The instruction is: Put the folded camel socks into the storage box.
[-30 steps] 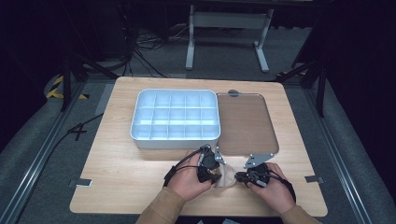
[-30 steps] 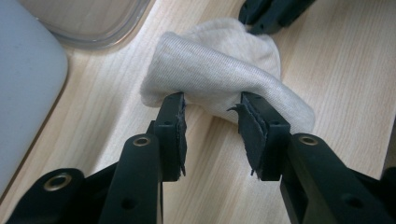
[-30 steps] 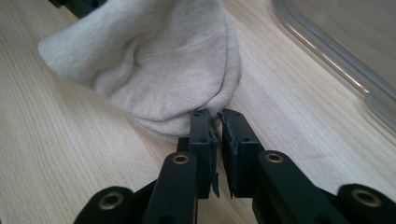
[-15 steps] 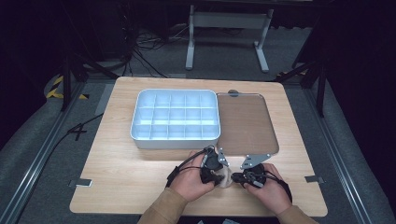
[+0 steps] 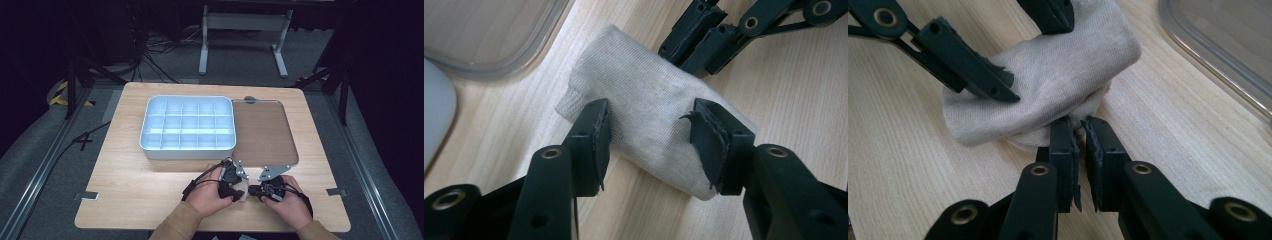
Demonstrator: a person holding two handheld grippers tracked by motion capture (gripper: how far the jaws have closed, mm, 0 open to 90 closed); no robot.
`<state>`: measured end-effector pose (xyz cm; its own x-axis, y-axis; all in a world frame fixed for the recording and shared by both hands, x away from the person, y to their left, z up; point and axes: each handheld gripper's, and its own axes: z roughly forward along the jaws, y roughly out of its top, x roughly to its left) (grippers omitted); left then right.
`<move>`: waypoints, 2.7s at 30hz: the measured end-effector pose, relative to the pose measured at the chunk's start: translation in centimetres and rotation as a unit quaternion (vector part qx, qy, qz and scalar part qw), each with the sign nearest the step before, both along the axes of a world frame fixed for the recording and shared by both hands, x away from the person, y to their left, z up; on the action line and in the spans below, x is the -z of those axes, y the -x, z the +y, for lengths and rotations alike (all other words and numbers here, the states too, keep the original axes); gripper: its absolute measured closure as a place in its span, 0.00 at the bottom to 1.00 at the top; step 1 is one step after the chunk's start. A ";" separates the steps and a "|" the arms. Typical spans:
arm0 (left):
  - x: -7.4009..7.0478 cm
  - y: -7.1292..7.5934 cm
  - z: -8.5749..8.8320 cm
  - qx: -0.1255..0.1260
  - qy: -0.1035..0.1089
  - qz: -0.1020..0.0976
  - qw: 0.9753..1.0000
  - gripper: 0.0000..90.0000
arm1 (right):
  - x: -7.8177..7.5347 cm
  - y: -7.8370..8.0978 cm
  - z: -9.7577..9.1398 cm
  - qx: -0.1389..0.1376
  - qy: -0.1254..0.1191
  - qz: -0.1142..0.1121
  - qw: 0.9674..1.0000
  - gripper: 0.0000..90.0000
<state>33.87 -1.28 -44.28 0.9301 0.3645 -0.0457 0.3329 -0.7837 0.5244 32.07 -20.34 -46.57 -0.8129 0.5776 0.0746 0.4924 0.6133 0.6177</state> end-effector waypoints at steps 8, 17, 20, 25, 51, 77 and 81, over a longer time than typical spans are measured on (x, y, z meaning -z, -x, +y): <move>0.1 -0.1 0.1 -0.011 0.002 0.006 1.000 0.55 | 0.0 -0.1 -0.2 0.004 -0.005 0.004 1.000 0.88; 0.2 0.1 -0.1 -0.012 -0.002 -0.002 1.000 0.55 | -0.8 -0.4 -1.3 0.011 -0.023 0.007 1.000 0.89; 0.1 0.3 -0.2 -0.016 -0.003 -0.004 1.000 0.55 | -1.3 -0.4 -1.6 0.023 -0.035 0.002 0.999 0.87; 0.0 0.5 -0.3 -0.011 -0.010 -0.015 1.000 0.54 | -1.9 -0.5 -1.5 0.039 -0.064 -0.003 0.997 0.82; 0.5 1.1 0.6 0.002 -0.023 0.012 1.000 0.41 | -0.4 -1.4 0.3 0.076 -0.079 0.027 0.994 0.57; 1.1 1.1 0.7 -0.010 -0.045 0.033 0.998 0.37 | 0.7 -1.8 1.2 0.090 -0.114 0.092 0.985 0.65; 1.1 1.1 0.7 -0.016 -0.042 0.034 0.998 0.37 | 0.7 -1.8 1.1 0.086 -0.126 0.106 0.982 0.74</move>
